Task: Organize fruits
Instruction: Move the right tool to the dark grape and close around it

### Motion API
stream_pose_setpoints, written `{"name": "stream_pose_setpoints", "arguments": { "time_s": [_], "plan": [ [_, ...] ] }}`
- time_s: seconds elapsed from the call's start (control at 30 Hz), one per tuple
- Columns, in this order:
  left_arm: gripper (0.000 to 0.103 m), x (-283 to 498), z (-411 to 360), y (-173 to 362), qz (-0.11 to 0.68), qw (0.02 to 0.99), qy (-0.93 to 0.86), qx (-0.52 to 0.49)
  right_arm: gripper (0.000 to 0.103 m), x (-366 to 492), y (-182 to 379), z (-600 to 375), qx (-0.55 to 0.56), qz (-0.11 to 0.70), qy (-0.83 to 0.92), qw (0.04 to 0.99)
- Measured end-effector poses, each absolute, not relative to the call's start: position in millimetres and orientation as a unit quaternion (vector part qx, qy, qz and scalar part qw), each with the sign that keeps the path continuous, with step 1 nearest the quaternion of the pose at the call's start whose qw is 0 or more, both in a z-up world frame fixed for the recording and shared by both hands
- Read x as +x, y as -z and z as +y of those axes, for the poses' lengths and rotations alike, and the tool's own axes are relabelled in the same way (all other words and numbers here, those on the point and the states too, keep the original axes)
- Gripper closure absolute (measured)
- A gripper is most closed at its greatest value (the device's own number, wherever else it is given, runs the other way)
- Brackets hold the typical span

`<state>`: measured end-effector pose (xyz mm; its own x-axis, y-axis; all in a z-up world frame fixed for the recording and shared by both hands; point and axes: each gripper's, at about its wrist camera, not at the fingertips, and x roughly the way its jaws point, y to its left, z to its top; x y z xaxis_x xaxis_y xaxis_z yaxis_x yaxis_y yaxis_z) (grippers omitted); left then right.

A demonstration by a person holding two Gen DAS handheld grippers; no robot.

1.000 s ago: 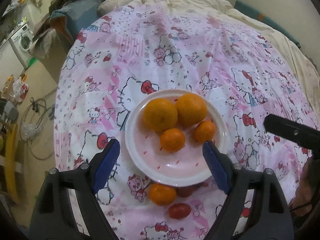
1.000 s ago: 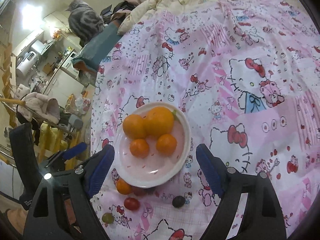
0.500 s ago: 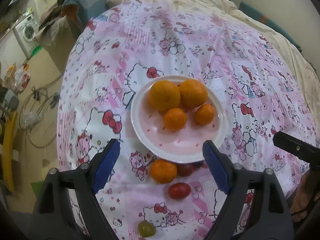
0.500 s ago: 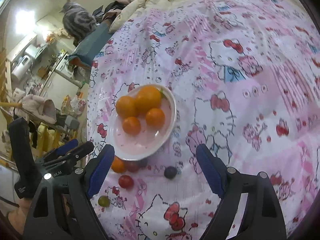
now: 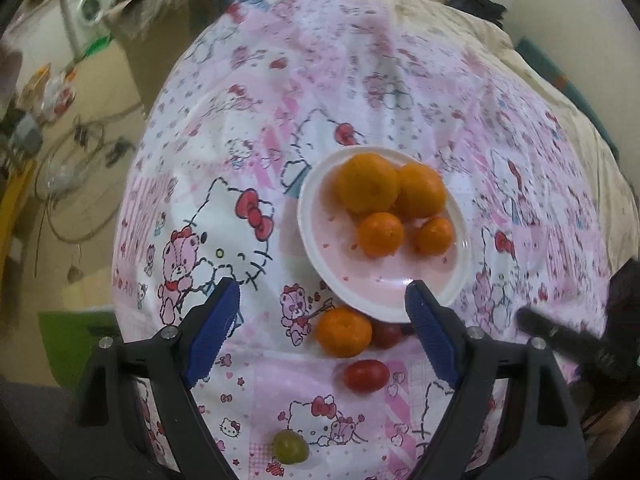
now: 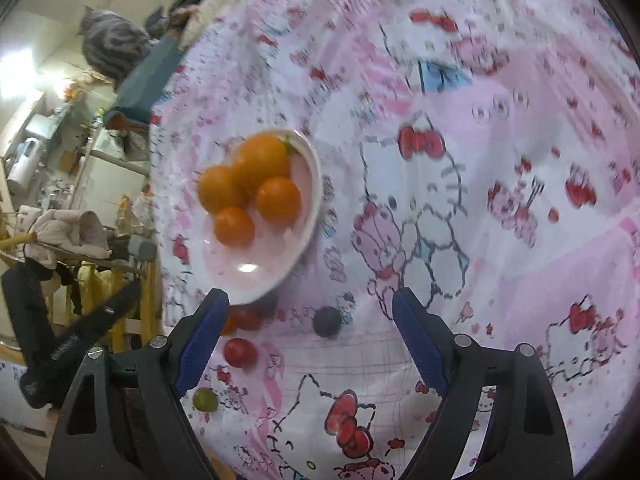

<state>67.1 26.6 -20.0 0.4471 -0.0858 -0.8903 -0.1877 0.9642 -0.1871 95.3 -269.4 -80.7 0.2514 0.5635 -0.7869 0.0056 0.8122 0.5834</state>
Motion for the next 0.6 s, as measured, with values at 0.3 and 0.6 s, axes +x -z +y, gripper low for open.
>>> {"name": "stream_pose_setpoints", "arguments": {
  "time_s": [0.3, 0.6],
  "plan": [
    [0.021, 66, 32, 25, 0.538, 0.831, -0.032, -0.142, 0.047, 99, 114, -232, 0.173, 0.635, -0.187, 0.730],
    [0.021, 67, 35, 27, 0.543, 0.826, -0.044, -0.143, 0.055, 95, 122, -197, 0.059, 0.631, -0.186, 0.751]
  ]
}}
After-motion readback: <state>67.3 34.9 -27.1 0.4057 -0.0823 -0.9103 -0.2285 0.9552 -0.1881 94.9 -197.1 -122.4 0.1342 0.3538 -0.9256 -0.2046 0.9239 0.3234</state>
